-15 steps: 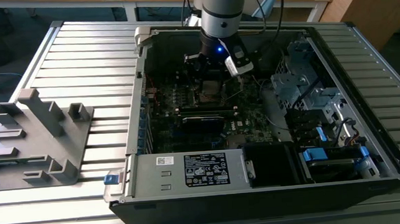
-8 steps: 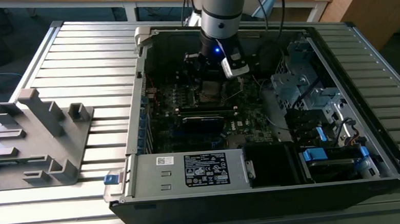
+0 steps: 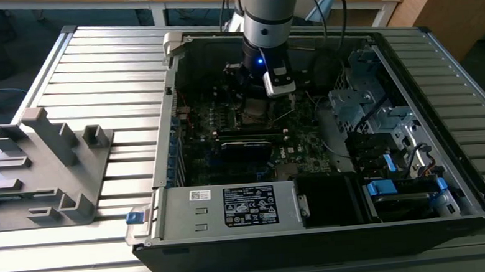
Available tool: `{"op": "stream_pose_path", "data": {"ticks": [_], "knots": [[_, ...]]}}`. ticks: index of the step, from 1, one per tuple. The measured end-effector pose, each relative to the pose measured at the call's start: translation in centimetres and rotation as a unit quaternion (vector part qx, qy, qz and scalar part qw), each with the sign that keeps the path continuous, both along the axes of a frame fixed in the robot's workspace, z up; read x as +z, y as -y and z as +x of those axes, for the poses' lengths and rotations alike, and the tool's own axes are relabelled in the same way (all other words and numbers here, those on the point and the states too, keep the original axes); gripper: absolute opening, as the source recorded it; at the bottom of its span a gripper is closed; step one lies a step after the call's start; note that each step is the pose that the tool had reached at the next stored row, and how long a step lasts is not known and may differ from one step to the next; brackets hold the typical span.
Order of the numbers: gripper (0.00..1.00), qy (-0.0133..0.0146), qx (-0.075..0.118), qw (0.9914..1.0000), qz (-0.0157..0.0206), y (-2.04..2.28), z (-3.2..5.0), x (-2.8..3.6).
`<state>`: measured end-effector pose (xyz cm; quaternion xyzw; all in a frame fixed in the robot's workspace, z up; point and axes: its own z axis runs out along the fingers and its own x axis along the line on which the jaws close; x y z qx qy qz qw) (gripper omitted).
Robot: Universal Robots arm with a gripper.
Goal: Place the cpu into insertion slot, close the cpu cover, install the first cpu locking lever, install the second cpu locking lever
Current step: 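Place the cpu into insertion slot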
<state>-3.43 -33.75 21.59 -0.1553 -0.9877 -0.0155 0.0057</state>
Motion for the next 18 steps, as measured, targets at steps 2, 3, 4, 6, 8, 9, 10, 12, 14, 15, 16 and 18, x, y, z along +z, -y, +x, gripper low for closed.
{"op": "stream_pose_path", "data": {"ticks": [2, 3, 4, 6, 8, 9, 10, 12, 14, 15, 16, 18], "knots": [[0.54, 0.0000, -0.018, 0.99984, 0.0000, 0.00, 0.00, -0.02], [0.54, 0.0000, -0.027, 0.99964, 0.0000, 0.00, 0.00, -0.03], [0.54, 0.0000, -0.036, 0.99935, 0.0000, 0.00, 0.00, -0.04], [0.54, 0.0000, -0.054, 0.99852, 0.0001, 0.00, 0.00, -0.05], [0.54, 0.0000, -0.072, 0.99738, 0.0001, 0.00, 0.00, -0.07], [0.54, 0.0000, -0.081, 0.99668, 0.0000, 0.00, 0.00, -0.08], [0.54, 0.0000, -0.090, 0.99591, 0.0000, 0.00, 0.00, -0.09], [0.54, 0.0000, -0.108, 0.99413, 0.0000, 0.00, 0.00, -0.10], [0.54, 0.0000, -0.127, 0.99191, 0.0001, 0.00, 0.00, -0.12], [0.54, 0.0000, -0.136, 0.99074, 0.0001, 0.00, 0.00, -0.13], [0.54, 0.0000, -0.145, 0.98947, 0.0001, 0.00, 0.00, -0.14], [0.54, 0.0000, -0.162, 0.98671, 0.0001, 0.00, 0.00, -0.16]]}}
